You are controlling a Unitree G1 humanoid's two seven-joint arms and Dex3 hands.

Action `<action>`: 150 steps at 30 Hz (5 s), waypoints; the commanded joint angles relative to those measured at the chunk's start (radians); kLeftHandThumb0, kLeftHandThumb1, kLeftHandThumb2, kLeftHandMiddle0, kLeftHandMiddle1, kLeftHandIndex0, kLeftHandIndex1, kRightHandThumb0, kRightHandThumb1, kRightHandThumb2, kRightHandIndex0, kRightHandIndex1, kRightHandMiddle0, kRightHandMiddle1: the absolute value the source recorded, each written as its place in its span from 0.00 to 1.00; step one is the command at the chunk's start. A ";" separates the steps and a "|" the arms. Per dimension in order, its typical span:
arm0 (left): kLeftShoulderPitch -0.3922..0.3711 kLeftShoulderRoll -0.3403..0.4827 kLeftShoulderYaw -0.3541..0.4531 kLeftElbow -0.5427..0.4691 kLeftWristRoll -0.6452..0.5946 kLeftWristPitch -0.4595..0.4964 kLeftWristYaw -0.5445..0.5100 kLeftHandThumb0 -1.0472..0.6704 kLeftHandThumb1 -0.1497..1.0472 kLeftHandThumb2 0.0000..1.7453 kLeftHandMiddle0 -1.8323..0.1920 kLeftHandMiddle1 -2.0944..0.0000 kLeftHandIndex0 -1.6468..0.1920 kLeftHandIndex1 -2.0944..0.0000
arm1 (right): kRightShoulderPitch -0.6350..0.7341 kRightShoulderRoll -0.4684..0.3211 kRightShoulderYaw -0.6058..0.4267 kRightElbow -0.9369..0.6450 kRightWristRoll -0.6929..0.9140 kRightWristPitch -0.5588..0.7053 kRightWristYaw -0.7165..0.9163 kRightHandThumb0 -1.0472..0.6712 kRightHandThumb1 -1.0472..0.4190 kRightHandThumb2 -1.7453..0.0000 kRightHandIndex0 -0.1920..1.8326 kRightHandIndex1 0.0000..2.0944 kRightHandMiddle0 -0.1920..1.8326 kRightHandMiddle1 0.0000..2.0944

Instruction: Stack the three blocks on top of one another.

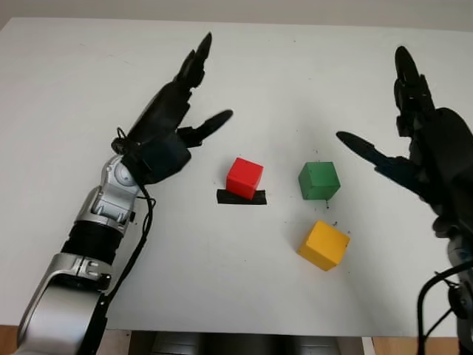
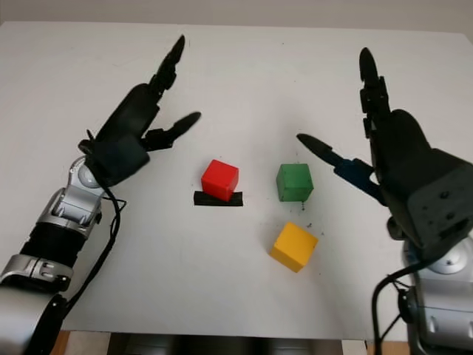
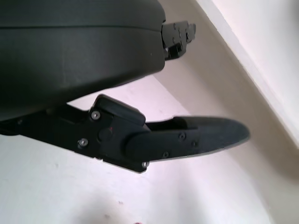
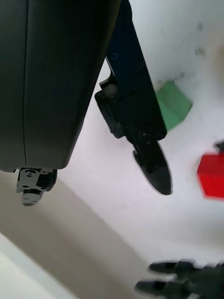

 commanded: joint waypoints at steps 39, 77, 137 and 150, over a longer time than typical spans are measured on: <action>0.175 -0.102 0.275 -0.275 -0.494 0.324 -0.107 0.16 1.00 0.38 0.97 0.97 0.98 0.98 | -0.217 -0.608 0.201 0.014 -0.172 -0.547 0.600 0.29 0.23 0.97 0.17 0.03 0.31 0.03; 0.213 -0.093 0.259 -0.324 -0.434 0.353 -0.139 0.16 1.00 0.39 0.99 0.97 0.99 0.98 | 0.102 -0.374 0.135 0.204 -0.506 -1.133 0.151 0.40 0.18 0.97 0.17 0.03 0.46 0.07; 0.182 -0.101 0.239 -0.294 -0.395 0.321 -0.115 0.15 1.00 0.35 0.99 0.98 1.00 0.99 | -0.824 -0.129 0.418 0.824 -0.140 -0.582 0.386 0.36 0.12 0.97 0.26 0.02 0.34 0.68; 0.183 -0.109 0.242 -0.291 -0.400 0.323 -0.081 0.15 1.00 0.36 0.99 0.97 0.99 0.98 | -0.948 -0.040 0.527 1.120 -0.229 -0.828 0.420 0.37 0.08 0.97 0.23 0.01 0.32 0.70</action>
